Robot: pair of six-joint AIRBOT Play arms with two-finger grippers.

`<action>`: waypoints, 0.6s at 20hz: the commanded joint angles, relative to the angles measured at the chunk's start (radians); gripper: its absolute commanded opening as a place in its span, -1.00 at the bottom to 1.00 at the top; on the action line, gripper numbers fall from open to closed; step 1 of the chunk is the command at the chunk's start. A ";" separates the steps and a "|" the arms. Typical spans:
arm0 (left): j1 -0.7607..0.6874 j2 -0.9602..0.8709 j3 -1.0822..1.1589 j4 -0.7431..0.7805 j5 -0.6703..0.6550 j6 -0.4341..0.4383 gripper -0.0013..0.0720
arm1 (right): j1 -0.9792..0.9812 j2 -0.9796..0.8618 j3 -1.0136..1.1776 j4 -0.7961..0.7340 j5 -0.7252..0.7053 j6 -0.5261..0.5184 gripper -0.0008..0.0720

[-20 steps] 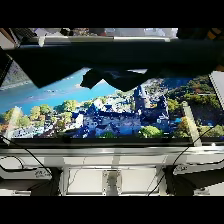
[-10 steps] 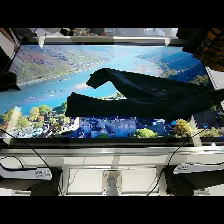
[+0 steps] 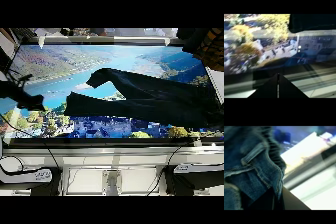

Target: Fold the clothes and pants, and hang the long-sleeved shirts on hangers.

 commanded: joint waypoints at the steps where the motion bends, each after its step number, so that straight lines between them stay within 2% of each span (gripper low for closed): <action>1: -0.120 0.001 -0.128 -0.034 0.184 0.008 -0.80 | -0.076 0.000 -0.015 -0.054 0.033 0.022 -0.89; 4: -0.209 -0.023 -0.176 -0.034 0.280 -0.003 -0.47 | -0.134 0.000 -0.015 -0.039 0.033 0.022 -0.89; 8: -0.227 -0.074 -0.180 -0.034 0.317 -0.064 -0.43 | -0.151 0.000 -0.015 -0.017 0.013 0.021 -0.88; 11: -0.227 -0.099 -0.180 -0.034 0.408 -0.099 0.03 | -0.151 0.000 -0.015 0.017 0.010 0.013 -0.88; 12: -0.228 -0.105 -0.180 -0.034 0.438 -0.102 0.03 | -0.151 0.000 -0.015 0.017 0.010 0.011 -0.88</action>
